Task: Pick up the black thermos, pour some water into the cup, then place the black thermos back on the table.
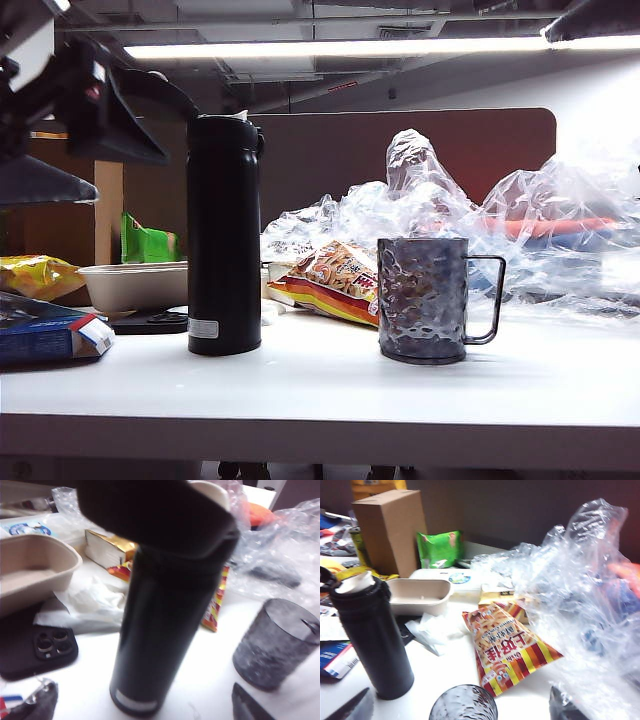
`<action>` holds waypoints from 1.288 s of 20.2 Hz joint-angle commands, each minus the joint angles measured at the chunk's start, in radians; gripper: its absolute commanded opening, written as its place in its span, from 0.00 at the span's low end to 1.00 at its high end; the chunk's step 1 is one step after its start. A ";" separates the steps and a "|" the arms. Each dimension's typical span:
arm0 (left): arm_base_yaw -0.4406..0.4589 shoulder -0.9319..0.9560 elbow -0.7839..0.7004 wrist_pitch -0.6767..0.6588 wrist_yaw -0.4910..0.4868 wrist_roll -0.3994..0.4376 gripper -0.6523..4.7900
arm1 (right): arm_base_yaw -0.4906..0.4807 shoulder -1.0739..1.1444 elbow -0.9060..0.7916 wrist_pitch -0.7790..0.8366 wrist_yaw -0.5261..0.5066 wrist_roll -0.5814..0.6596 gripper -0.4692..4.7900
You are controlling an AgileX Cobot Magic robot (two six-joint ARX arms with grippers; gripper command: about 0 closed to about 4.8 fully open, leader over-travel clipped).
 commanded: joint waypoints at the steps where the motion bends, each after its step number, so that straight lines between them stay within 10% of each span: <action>1: 0.001 0.089 0.003 0.111 -0.056 0.001 1.00 | -0.001 0.007 0.003 0.023 0.004 -0.011 1.00; 9: -0.066 0.330 0.003 0.378 -0.033 -0.019 1.00 | -0.003 0.007 -0.002 0.022 0.008 -0.025 1.00; 26: -0.066 0.650 0.183 0.479 -0.048 -0.013 1.00 | -0.003 0.007 -0.003 0.013 0.030 -0.073 1.00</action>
